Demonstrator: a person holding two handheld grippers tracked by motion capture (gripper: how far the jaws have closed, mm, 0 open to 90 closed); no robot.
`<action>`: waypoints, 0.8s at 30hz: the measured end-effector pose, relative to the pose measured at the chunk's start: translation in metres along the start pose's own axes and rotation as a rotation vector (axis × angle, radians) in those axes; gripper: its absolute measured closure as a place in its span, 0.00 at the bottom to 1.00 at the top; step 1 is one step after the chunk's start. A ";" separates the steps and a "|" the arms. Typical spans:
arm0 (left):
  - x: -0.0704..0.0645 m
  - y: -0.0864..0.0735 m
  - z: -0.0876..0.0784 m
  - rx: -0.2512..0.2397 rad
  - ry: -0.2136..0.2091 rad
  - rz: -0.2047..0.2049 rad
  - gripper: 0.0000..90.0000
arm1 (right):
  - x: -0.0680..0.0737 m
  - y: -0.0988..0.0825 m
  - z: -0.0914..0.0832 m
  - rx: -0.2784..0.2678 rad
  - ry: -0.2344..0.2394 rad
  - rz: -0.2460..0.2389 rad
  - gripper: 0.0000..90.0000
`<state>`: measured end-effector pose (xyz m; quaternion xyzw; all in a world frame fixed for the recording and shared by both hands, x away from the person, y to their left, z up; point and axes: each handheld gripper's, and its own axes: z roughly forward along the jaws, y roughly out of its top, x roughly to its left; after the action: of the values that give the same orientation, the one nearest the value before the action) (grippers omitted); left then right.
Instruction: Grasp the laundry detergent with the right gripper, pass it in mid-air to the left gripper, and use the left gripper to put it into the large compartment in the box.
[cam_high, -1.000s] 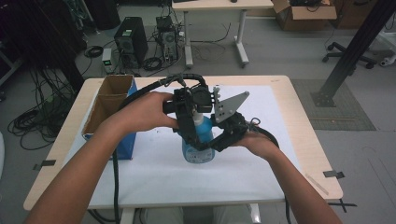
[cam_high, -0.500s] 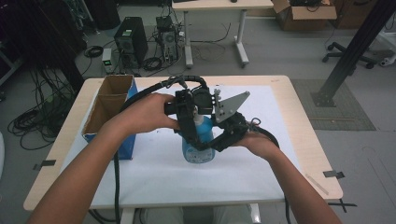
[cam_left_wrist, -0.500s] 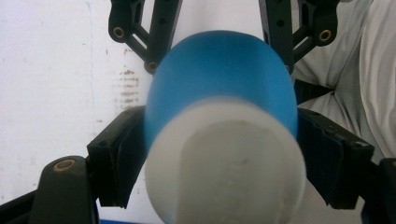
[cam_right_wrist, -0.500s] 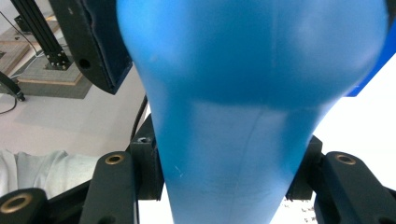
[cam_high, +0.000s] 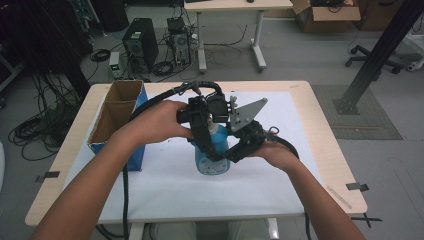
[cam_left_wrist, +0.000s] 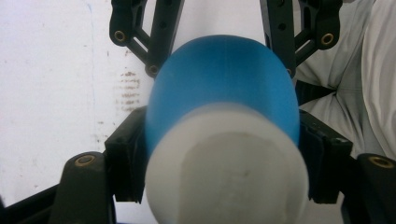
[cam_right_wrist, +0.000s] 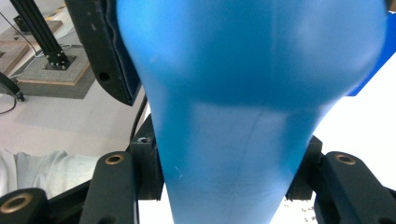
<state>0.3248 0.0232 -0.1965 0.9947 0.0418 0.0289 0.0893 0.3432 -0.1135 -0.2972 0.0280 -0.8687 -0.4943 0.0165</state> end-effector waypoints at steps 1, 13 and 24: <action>0.000 0.000 0.000 0.000 0.000 0.001 0.35 | 0.000 0.000 0.000 0.001 0.000 0.000 0.49; 0.000 -0.001 0.002 -0.001 0.005 0.004 0.42 | 0.000 -0.001 0.002 0.005 0.004 -0.002 0.49; -0.001 -0.001 -0.003 -0.013 0.005 -0.014 0.42 | 0.001 -0.001 -0.003 0.006 0.015 0.014 0.36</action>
<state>0.3236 0.0244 -0.1938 0.9937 0.0485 0.0309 0.0960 0.3427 -0.1168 -0.2967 0.0255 -0.8702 -0.4914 0.0266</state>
